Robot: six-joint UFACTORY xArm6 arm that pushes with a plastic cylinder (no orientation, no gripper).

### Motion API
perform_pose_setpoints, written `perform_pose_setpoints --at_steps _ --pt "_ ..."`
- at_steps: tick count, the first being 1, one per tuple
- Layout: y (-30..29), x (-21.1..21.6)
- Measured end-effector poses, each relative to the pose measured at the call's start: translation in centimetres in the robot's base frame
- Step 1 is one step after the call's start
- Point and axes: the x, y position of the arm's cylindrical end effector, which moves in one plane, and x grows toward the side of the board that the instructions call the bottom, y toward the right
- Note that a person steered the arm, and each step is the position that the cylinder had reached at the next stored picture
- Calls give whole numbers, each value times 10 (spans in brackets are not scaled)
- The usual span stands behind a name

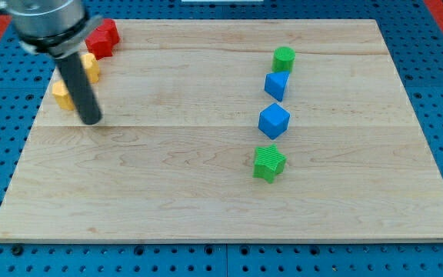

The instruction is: Move the yellow blocks to the bottom of red blocks

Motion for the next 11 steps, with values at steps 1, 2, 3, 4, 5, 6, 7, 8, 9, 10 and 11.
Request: perform_pose_setpoints --at_steps 1,2,3,4,5,6,7,8,9,10,11 --pt "-29 -8" --pt "-23 -16" --pt "-23 -30" --pt "-61 -29" --pt "-78 -32" --pt "-51 -32" --pt "-36 -41" --pt "-23 -51" --pt "-17 -52" --pt "-17 -60" --pt "-17 -63"
